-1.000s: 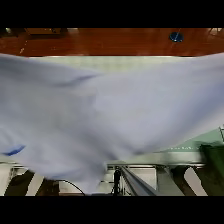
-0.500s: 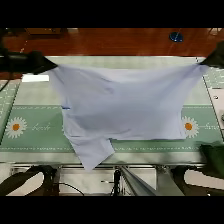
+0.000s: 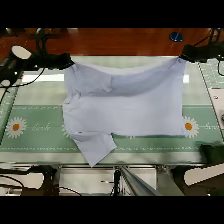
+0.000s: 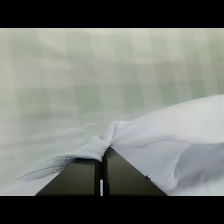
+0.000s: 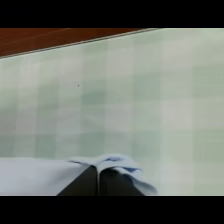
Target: Fold the shirts.
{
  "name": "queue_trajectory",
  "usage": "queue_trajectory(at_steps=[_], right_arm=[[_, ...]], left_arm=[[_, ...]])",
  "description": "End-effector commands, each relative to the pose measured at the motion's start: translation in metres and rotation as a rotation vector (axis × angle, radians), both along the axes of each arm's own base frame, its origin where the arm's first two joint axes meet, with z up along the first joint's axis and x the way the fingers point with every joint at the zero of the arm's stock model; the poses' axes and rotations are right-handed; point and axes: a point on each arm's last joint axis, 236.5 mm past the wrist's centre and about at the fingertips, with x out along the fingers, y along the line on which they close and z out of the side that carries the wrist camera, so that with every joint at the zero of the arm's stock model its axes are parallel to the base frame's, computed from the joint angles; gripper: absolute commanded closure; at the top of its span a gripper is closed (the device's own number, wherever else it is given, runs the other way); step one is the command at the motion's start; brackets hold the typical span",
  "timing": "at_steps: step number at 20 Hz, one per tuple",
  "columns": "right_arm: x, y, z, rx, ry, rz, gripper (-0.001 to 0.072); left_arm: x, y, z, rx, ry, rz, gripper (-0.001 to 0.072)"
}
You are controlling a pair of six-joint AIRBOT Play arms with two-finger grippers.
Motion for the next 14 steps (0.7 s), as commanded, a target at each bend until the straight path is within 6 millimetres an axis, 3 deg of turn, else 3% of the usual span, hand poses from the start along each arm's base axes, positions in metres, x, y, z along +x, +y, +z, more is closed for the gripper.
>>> queue_trajectory(at_steps=[1, 5, 7, 9, 11, 14], right_arm=[[0.029, -0.017, -0.025, -0.102, -0.088, 0.012, 0.0690], [0.030, -0.018, -0.046, -0.194, -0.088, 0.121, 0.0690], [0.017, -0.008, -0.053, -0.168, -0.031, 0.163, 0.0691], [-0.006, -0.001, -0.053, -0.132, 0.046, 0.211, 0.0690], [-0.025, -0.005, -0.041, -0.060, 0.110, 0.171, 0.0690], [-0.067, -0.018, -0.046, 0.058, 0.289, 0.114, 0.0690]], left_arm=[[0.026, 0.002, -0.032, 0.046, -0.039, 0.034, 0.0689], [0.021, -0.009, -0.070, 0.066, 0.020, -0.010, 0.0690], [0.009, -0.015, -0.081, 0.055, 0.078, -0.050, 0.0690], [-0.005, -0.016, -0.070, 0.037, 0.115, -0.094, 0.0690], [-0.021, -0.014, -0.045, 0.016, 0.143, -0.151, 0.0691], [-0.066, -0.020, -0.035, -0.018, 0.275, -0.281, 0.0690]])
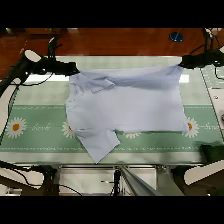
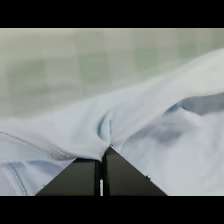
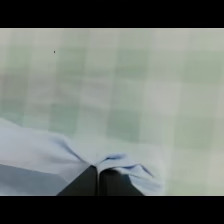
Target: Fold the shirts.
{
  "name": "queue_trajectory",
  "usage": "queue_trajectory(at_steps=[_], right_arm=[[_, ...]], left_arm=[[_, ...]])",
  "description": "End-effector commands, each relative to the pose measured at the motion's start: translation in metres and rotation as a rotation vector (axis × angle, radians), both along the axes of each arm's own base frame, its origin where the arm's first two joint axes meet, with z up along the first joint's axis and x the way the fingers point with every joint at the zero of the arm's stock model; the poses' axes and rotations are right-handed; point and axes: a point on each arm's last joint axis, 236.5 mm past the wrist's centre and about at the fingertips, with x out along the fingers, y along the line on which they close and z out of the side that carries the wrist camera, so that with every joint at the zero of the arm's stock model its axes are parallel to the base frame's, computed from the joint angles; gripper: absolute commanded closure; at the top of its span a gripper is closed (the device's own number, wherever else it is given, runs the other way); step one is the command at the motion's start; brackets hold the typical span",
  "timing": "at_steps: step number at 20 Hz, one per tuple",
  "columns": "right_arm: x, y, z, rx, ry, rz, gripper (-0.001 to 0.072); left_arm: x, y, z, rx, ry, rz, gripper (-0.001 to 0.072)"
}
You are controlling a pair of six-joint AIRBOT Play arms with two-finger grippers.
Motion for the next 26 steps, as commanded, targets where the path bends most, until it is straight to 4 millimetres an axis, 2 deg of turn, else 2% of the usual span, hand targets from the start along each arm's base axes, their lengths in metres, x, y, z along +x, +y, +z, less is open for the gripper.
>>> queue_trajectory(at_steps=[1, 2, 3, 6, 11, 14, 16, 20, 23, 26], right_arm=[[-0.059, -0.005, -0.012, 0.106, 0.251, -0.024, 0.0690], [-0.077, -0.007, -0.021, 0.106, 0.321, -0.010, 0.0690], [-0.086, -0.009, -0.027, 0.109, 0.357, -0.009, 0.0690], [-0.098, -0.006, -0.042, 0.130, 0.404, -0.011, 0.0690], [-0.108, -0.005, -0.059, 0.130, 0.437, -0.011, 0.0690], [-0.122, -0.031, -0.078, 0.009, 0.491, -0.039, 0.0690], [-0.120, -0.044, -0.082, -0.039, 0.487, -0.067, 0.0690], [-0.104, -0.031, -0.084, 0.034, 0.439, -0.081, 0.0690], [-0.105, -0.028, -0.095, 0.055, 0.462, -0.080, 0.0690], [-0.106, -0.028, -0.100, 0.053, 0.473, -0.079, 0.0688]], left_arm=[[-0.060, -0.009, 0.003, -0.035, 0.192, -0.165, 0.0690], [-0.072, -0.011, -0.006, -0.036, 0.244, -0.177, 0.0691], [-0.079, -0.011, -0.014, -0.035, 0.280, -0.170, 0.0691], [-0.094, -0.008, -0.038, -0.013, 0.340, -0.172, 0.0690], [-0.085, -0.005, -0.052, -0.004, 0.333, -0.143, 0.0690], [-0.089, 0.001, -0.061, 0.001, 0.367, -0.144, 0.0690], [-0.095, 0.003, -0.063, -0.004, 0.394, -0.154, 0.0690], [-0.098, 0.002, -0.064, -0.006, 0.406, -0.163, 0.0690], [-0.098, 0.003, -0.064, -0.004, 0.407, -0.163, 0.0690], [-0.101, 0.005, -0.072, 0.009, 0.425, -0.166, 0.0686]])
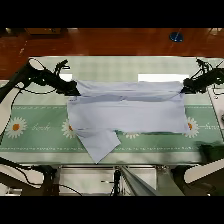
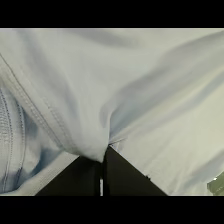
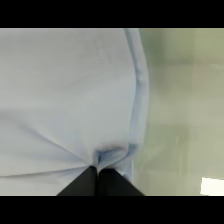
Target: Fold the shirts.
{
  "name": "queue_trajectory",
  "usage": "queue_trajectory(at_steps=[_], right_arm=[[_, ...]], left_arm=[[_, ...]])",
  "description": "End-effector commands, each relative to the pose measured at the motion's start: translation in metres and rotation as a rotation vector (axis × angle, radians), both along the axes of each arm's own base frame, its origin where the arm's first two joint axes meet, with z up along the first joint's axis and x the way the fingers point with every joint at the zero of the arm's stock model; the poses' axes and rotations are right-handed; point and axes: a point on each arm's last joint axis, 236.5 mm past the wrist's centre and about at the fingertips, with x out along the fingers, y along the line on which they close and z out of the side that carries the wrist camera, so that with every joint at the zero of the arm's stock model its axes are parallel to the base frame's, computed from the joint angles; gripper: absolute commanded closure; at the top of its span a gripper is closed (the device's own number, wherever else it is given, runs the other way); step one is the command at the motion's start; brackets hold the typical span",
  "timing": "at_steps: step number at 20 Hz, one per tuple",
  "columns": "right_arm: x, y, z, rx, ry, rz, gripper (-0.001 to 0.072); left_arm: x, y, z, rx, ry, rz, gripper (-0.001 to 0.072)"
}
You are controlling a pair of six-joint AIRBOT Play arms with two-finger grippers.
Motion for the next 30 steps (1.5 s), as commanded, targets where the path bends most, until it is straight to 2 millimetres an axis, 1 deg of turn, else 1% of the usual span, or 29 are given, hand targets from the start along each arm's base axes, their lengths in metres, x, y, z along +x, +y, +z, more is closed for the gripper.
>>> queue_trajectory(at_steps=[1, 2, 3, 4, 5, 6, 7, 8, 9, 10, 11, 12, 13, 14, 15, 17, 18, 20, 21, 22, 24, 26, 28, 30], right_arm=[[0.000, 0.002, -0.005, 0.012, 0.008, -0.004, 0.0660], [0.000, 0.005, -0.004, 0.023, 0.009, -0.005, 0.0570], [-0.001, 0.009, -0.002, 0.041, 0.013, -0.002, 0.0490], [-0.003, 0.014, 0.001, 0.064, 0.018, 0.007, 0.0412], [-0.006, 0.018, 0.009, 0.080, 0.014, 0.033, 0.0345], [-0.007, 0.017, 0.020, 0.080, -0.004, 0.039, 0.0335], [-0.007, 0.010, 0.035, 0.059, -0.031, 0.033, 0.0325], [-0.013, -0.002, 0.048, 0.023, -0.042, 0.030, 0.0310], [-0.026, -0.019, 0.059, -0.026, -0.027, 0.024, 0.0288], [-0.043, -0.036, 0.067, -0.060, 0.010, 0.000, 0.0288], [-0.064, -0.048, 0.070, -0.069, 0.065, -0.055, 0.0289], [-0.086, -0.053, 0.068, -0.056, 0.109, -0.092, 0.0291], [-0.105, -0.053, 0.064, -0.033, 0.135, -0.121, 0.0293], [-0.121, -0.048, 0.058, -0.005, 0.143, -0.148, 0.0298], [-0.134, -0.043, 0.051, 0.021, 0.133, -0.175, 0.0298], [-0.154, -0.036, 0.044, 0.058, 0.103, -0.217, 0.0297], [-0.159, -0.033, 0.044, 0.075, 0.087, -0.231, 0.0297], [-0.160, -0.031, 0.048, 0.112, 0.048, -0.267, 0.0296], [-0.157, -0.029, 0.052, 0.132, 0.031, -0.278, 0.0297], [-0.154, -0.027, 0.055, 0.147, 0.015, -0.283, 0.0296], [-0.152, -0.022, 0.059, 0.167, 0.000, -0.276, 0.0297], [-0.153, -0.018, 0.061, 0.186, 0.005, -0.268, 0.0297], [-0.155, -0.016, 0.062, 0.194, 0.013, -0.264, 0.0297], [-0.156, -0.015, 0.062, 0.198, 0.019, -0.261, 0.0297]], left_arm=[[-0.005, 0.000, -0.009, 0.006, 0.031, -0.013, 0.0664], [-0.009, -0.002, -0.013, 0.004, 0.047, -0.021, 0.0576], [-0.009, -0.002, -0.014, 0.002, 0.053, -0.023, 0.0451], [-0.009, -0.001, -0.012, 0.001, 0.052, -0.025, 0.0356], [-0.006, 0.003, -0.003, -0.003, 0.045, -0.025, 0.0303], [-0.003, 0.010, 0.010, -0.011, 0.034, -0.027, 0.0303], [0.000, 0.021, 0.028, -0.016, 0.019, -0.027, 0.0304], [0.003, 0.040, 0.048, -0.001, -0.002, -0.022, 0.0303], [0.001, 0.061, 0.065, 0.018, -0.019, -0.008, 0.0303], [-0.004, 0.082, 0.080, 0.032, -0.031, 0.023, 0.0303], [-0.013, 0.099, 0.090, 0.033, -0.029, 0.056, 0.0301], [-0.025, 0.110, 0.093, 0.028, -0.014, 0.086, 0.0284], [-0.043, 0.115, 0.090, 0.014, 0.019, 0.114, 0.0284], [-0.060, 0.112, 0.083, -0.015, 0.047, 0.144, 0.0286], [-0.081, 0.105, 0.072, -0.039, 0.077, 0.155, 0.0287], [-0.126, 0.094, 0.043, -0.061, 0.162, 0.174, 0.0287], [-0.146, 0.087, 0.033, -0.075, 0.196, 0.178, 0.0286], [-0.178, 0.076, 0.016, -0.097, 0.237, 0.171, 0.0281], [-0.191, 0.070, 0.010, -0.114, 0.262, 0.171, 0.0214], [-0.202, 0.061, 0.005, -0.141, 0.284, 0.166, 0.0163], [-0.217, 0.047, -0.001, -0.198, 0.318, 0.172, 0.0163], [-0.223, 0.038, -0.007, -0.223, 0.334, 0.195, 0.0164], [-0.227, 0.032, -0.014, -0.205, 0.335, 0.179, 0.0163], [-0.226, 0.022, -0.019, -0.182, 0.315, 0.144, 0.0163]])
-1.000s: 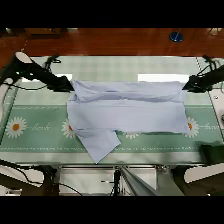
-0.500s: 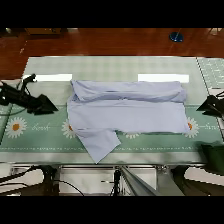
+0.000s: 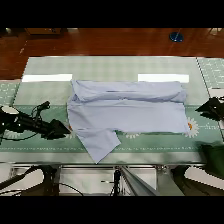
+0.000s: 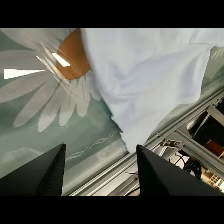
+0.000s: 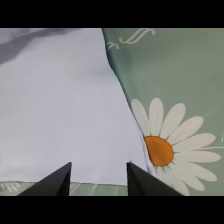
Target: Fold the shirts.
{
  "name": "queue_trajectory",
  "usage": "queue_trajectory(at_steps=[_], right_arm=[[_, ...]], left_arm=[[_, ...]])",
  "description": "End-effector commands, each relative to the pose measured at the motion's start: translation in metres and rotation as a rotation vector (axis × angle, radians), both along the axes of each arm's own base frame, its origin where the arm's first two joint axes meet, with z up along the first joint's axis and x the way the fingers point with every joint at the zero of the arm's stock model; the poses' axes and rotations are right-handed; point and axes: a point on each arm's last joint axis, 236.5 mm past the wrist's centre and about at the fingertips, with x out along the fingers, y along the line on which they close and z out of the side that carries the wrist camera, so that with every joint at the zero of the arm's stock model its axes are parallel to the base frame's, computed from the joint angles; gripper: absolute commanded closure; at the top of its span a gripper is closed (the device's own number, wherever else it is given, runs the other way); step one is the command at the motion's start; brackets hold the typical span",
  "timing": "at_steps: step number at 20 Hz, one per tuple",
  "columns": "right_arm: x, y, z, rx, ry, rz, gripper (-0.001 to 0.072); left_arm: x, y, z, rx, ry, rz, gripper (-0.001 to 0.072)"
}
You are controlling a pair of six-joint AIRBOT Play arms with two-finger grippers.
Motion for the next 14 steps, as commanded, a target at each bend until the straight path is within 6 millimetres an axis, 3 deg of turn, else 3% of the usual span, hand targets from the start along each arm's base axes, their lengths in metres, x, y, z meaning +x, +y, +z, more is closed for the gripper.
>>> queue_trajectory(at_steps=[1, 6, 10, 11, 12, 13, 14], right_arm=[[-0.001, 0.004, 0.002, 0.020, -0.002, 0.004, 0.0297], [0.002, 0.001, 0.011, -0.015, -0.036, -0.004, 0.0297], [0.005, -0.002, 0.018, -0.044, -0.066, -0.012, 0.0297], [0.006, -0.003, 0.019, -0.047, -0.070, -0.014, 0.0297], [0.005, -0.002, 0.019, -0.046, -0.069, -0.013, 0.0297], [0.004, -0.001, 0.019, -0.042, -0.065, -0.010, 0.0297], [0.003, -0.001, 0.019, -0.039, -0.063, -0.008, 0.0297]], left_arm=[[-0.001, -0.020, -0.009, 0.010, -0.033, -0.029, 0.0164], [0.027, -0.045, -0.027, 0.106, -0.118, 0.012, 0.0164], [0.023, -0.064, -0.034, 0.115, -0.113, -0.020, 0.0174], [0.020, -0.068, -0.036, 0.112, -0.104, -0.032, 0.0245], [0.017, -0.070, -0.038, 0.111, -0.095, -0.044, 0.0473], [0.015, -0.071, -0.039, 0.109, -0.086, -0.052, 0.0639], [0.014, -0.071, -0.039, 0.106, -0.082, -0.054, 0.0667]])
